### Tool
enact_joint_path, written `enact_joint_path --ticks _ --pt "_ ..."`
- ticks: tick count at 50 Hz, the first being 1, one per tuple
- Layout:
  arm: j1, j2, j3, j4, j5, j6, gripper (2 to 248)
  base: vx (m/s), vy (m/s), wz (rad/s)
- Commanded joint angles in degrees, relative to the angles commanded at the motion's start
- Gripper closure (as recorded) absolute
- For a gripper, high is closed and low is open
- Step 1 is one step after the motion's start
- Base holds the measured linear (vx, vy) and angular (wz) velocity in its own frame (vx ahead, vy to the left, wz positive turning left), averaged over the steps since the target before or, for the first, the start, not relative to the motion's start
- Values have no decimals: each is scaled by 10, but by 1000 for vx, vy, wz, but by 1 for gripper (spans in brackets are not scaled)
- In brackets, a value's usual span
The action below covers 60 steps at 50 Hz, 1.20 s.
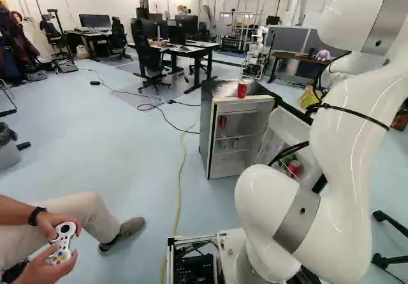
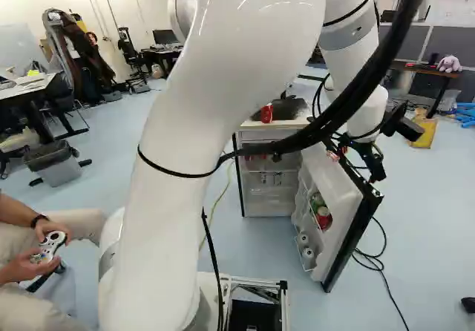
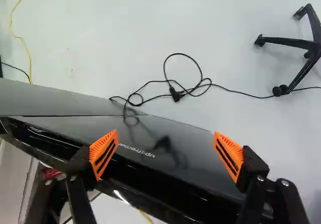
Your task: Grab a drink from the fridge
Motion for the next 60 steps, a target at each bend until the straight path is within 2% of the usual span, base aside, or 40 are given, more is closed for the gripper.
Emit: enact_joint_path --ticks 60 --pt "16 73 99 0 4 0 3 0 0 0"
